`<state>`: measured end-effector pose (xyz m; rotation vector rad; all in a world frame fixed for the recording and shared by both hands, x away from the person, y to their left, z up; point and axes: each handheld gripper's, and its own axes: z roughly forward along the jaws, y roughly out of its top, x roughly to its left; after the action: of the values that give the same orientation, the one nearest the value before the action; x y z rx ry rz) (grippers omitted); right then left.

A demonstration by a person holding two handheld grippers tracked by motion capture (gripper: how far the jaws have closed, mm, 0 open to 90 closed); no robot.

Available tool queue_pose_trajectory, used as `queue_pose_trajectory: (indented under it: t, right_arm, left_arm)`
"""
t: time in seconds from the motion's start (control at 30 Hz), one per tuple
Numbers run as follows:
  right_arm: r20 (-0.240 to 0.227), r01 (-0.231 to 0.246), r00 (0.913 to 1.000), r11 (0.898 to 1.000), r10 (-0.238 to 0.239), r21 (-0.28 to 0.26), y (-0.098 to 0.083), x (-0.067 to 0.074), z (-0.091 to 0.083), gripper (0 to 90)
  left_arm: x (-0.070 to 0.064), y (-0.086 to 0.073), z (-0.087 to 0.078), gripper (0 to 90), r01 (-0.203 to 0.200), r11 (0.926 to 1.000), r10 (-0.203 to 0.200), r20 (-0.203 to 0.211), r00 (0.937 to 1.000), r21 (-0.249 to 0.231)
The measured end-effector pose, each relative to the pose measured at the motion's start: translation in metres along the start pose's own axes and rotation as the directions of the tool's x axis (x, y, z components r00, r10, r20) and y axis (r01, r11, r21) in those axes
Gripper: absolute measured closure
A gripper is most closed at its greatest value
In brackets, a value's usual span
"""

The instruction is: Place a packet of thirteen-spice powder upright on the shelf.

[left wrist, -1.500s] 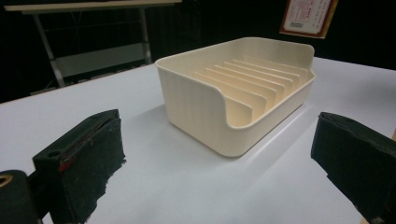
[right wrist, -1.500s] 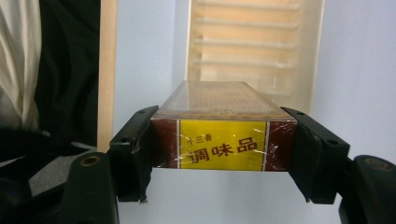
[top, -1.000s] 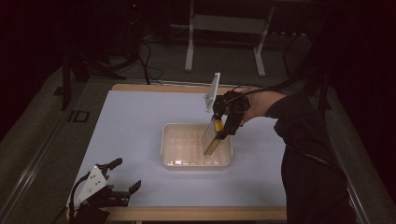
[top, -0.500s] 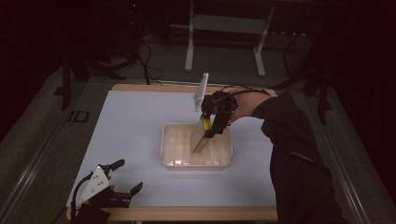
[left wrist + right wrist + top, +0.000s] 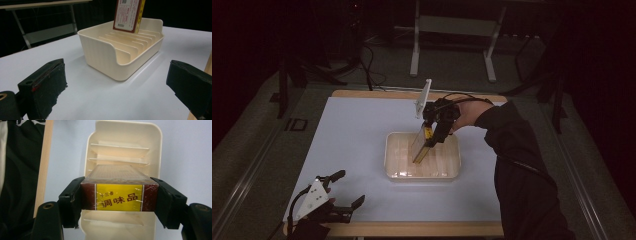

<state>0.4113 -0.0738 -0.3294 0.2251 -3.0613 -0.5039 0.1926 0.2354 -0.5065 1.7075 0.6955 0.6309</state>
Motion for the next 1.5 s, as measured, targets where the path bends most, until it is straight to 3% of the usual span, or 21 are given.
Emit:
queue_pose_trajectory:
  t: [0.27,0.57,1.5]
  right_arm:
    - [-0.001,-0.025,0.9997,0.999,0.025,-0.020,-0.006,-0.006,0.006,31.8]
    - [-0.009,-0.057,0.9983,0.998,0.057,0.017,-0.017,-0.010,0.018,31.9]
    - [-0.034,-0.078,0.9964,0.997,0.078,0.021,-0.005,-0.018,0.068,31.8]
  left_arm:
    - [-0.001,0.001,0.000,2.9,-0.005,1.0000,0.005,0.005,1.0000,-0.002]
    - [-0.001,0.001,0.000,2.9,-0.007,1.0000,0.007,0.007,0.9999,-0.001]
    - [-0.001,0.002,0.001,2.9,-0.005,1.0000,0.005,0.017,0.9998,-0.006]
